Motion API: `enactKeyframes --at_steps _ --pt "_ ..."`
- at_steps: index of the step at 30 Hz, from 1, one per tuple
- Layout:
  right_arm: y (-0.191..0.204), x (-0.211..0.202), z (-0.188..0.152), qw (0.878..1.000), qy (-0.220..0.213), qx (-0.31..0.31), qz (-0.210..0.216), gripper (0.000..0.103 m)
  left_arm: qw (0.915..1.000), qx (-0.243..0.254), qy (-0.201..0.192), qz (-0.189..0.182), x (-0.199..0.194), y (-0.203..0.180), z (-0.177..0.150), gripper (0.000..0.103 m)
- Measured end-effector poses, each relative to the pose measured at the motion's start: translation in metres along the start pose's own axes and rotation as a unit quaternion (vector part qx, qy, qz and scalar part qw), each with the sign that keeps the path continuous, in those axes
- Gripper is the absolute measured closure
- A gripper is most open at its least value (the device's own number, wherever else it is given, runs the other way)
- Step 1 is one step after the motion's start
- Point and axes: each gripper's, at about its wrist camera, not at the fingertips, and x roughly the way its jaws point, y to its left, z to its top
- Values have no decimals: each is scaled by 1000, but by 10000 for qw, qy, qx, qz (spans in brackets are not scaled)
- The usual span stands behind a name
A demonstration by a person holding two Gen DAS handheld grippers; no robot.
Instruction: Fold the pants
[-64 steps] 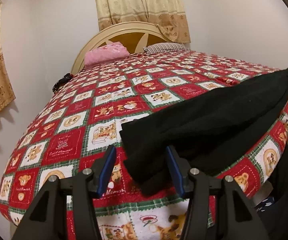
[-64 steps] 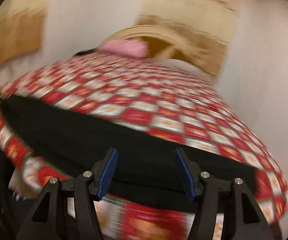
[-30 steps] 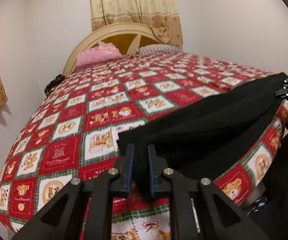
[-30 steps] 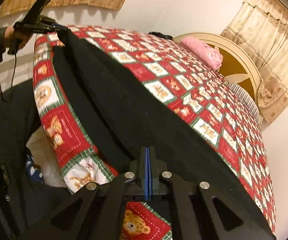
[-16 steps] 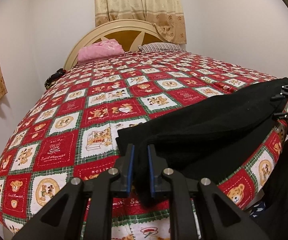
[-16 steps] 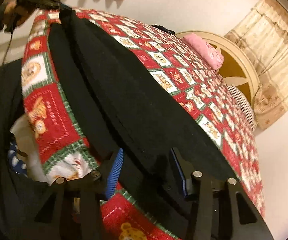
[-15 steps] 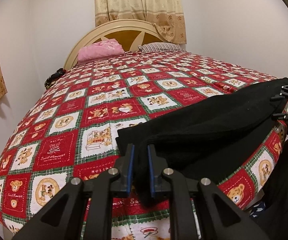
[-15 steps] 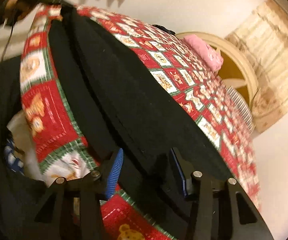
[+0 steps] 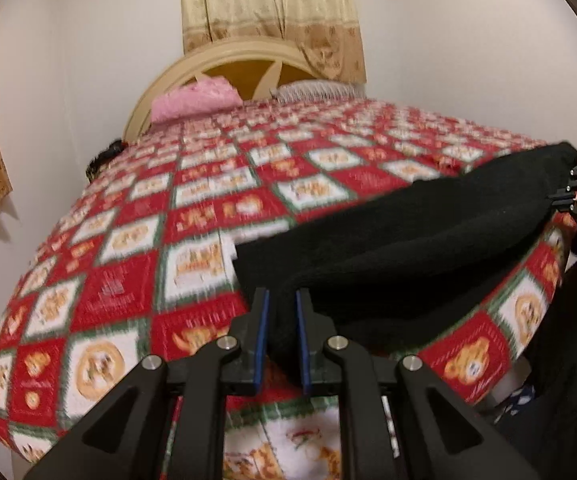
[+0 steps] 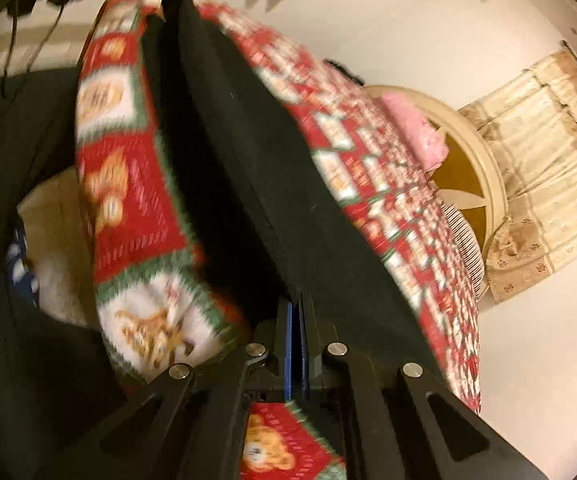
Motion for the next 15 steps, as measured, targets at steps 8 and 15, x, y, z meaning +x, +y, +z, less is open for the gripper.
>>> enactKeyframes --at_steps 8,15 --pt "-2 5 -4 9995 210 82 212 97 9993 -127 143 318 -14 9 -18 55" --pt "-25 -27 -8 9960 -8 554 697 97 9960 -460 93 757 -35 42 -26 53"
